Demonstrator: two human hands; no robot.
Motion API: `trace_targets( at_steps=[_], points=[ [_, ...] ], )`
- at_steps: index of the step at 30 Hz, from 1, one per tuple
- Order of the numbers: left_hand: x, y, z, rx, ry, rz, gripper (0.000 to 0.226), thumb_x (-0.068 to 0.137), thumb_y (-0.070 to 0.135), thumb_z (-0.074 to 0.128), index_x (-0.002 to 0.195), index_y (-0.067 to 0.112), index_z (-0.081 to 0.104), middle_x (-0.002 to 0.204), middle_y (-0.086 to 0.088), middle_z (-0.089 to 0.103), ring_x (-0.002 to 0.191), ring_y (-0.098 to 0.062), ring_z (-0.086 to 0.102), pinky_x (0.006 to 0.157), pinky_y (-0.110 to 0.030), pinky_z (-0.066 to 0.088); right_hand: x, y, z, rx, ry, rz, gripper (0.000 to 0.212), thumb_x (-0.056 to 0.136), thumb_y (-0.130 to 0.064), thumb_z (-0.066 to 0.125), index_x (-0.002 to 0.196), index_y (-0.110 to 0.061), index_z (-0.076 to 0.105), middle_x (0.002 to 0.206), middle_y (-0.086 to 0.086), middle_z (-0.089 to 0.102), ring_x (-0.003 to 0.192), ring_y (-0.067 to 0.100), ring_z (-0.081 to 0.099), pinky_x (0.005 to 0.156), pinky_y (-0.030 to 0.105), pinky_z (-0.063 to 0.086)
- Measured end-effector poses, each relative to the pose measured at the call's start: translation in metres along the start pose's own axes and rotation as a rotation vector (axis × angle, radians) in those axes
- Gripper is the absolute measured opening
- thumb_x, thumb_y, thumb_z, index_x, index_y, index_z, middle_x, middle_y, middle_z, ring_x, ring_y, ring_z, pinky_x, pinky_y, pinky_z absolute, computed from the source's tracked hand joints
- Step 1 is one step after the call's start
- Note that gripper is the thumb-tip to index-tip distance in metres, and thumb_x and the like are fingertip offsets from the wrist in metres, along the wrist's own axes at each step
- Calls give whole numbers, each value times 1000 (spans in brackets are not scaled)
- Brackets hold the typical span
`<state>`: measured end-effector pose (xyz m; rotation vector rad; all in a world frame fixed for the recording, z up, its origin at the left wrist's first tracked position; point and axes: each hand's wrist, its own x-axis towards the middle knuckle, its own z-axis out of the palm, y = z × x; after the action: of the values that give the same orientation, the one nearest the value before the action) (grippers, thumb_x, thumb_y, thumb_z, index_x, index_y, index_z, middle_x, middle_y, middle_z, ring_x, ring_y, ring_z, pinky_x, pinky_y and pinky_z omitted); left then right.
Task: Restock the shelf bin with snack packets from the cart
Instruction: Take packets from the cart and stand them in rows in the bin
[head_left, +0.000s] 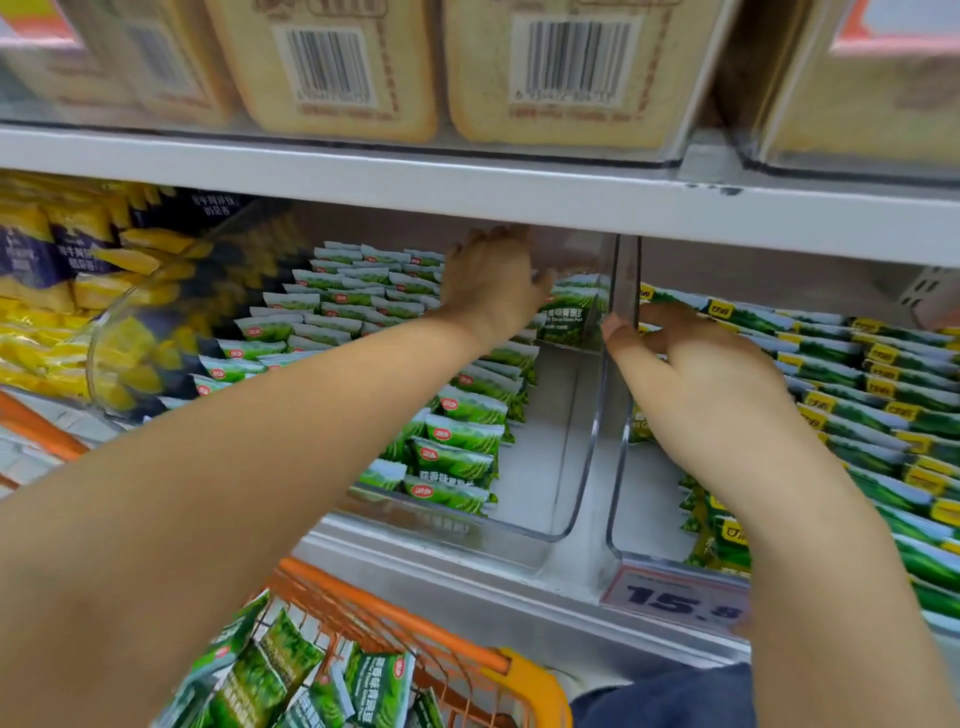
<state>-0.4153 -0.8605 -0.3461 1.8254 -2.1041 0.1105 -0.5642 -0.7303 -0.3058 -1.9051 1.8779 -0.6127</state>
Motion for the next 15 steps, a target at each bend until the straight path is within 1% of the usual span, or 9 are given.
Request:
trace_targets(
  at_steps=[3,4,6,8,10,12,13,14,15],
  points=[
    [-38,-16,-30,-209,-24,-42,25,93,30,55,114,19,61,115,1,65,110,-22,57,92,-35,45,-6,-4,2,-63,39,-45,51,97,-50,36,137,-19,41,92,12,57,92,32,54,67,35,39],
    [-55,-23,-41,-261,-43,-41,18,92,26,56,108,23,63,112,6,66,103,-15,60,87,-33,47,-10,-6,3,-103,55,-61,54,97,-49,37,140,-17,37,96,14,56,93,32,54,66,34,37],
    [-99,-39,-63,-321,-69,-2,11,92,23,56,97,26,66,105,12,65,85,-4,61,77,-28,45,-22,-11,9,-217,61,-93,57,97,-48,39,142,-13,35,119,17,52,108,34,50,76,36,40],
    [-142,-55,-82,-354,-82,38,10,93,24,57,92,25,67,100,14,65,94,-7,58,79,-27,41,-36,-15,18,-320,106,-180,56,97,-46,43,140,-10,40,131,19,48,119,36,45,96,41,40],
    [-182,-72,-100,-392,-131,38,12,94,27,57,88,24,67,95,13,67,99,-9,58,76,-25,41,-50,-21,28,-364,152,-296,53,95,-42,49,135,-7,50,135,21,48,128,37,41,109,50,31],
    [-217,-93,-112,-399,-182,39,18,91,36,54,87,25,67,90,10,68,89,-5,62,73,-28,47,-68,-32,37,-337,123,-367,47,95,-38,53,134,-11,52,141,14,47,137,30,35,116,49,15],
    [-234,-104,-116,-382,-205,47,20,88,39,51,90,26,67,92,11,68,87,1,60,74,-28,48,-79,-38,44,-326,103,-415,43,95,-36,53,132,-14,54,138,11,51,135,27,38,117,46,10],
    [-250,-113,-121,-351,-221,69,25,86,41,49,97,26,67,100,13,66,91,4,57,79,-26,45,-90,-45,51,-327,99,-474,37,95,-35,53,127,-16,58,129,9,59,130,26,45,117,44,9],
    [-263,-122,-124,-308,-208,111,30,87,42,48,103,25,67,109,13,63,100,2,54,87,-25,41,-100,-52,60,-334,97,-535,33,95,-34,53,120,-16,63,117,8,66,121,27,54,115,43,10]
  ],
)
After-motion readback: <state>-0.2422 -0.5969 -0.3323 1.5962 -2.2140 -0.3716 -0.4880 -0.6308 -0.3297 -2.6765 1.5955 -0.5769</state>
